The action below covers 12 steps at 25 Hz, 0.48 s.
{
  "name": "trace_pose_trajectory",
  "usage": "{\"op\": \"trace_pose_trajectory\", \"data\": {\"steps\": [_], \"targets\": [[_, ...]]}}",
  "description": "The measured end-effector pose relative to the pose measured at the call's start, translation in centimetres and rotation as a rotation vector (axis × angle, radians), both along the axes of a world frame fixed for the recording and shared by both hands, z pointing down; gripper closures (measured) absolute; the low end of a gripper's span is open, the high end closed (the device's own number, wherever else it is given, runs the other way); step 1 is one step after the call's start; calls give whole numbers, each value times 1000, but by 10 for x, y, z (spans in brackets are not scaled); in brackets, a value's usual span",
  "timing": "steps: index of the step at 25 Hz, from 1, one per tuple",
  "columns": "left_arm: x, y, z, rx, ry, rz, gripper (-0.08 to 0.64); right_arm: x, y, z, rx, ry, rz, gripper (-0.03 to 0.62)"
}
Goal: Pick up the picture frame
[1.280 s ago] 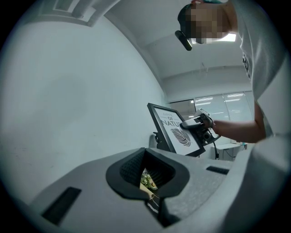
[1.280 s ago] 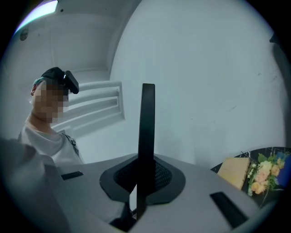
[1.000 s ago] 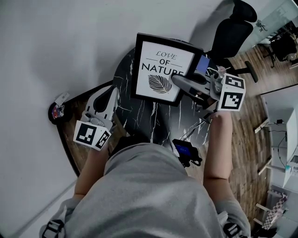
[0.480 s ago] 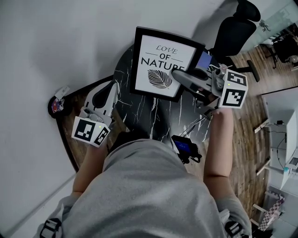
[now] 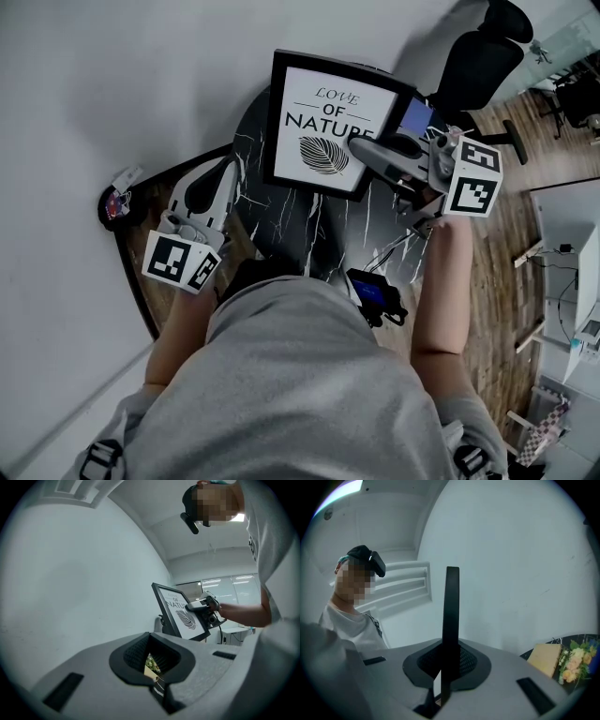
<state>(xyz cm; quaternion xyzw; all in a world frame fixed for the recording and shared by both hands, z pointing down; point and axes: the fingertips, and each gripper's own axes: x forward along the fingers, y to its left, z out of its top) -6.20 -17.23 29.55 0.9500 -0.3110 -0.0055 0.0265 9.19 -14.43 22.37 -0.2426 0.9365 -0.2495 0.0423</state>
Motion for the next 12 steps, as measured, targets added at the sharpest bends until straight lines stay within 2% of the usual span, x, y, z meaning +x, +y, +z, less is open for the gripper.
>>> {"op": "trace_pose_trajectory", "data": {"steps": [12], "targets": [[2, -3, 2, -1, 3, 12, 554, 2, -1, 1, -2, 3, 18, 555]]}}
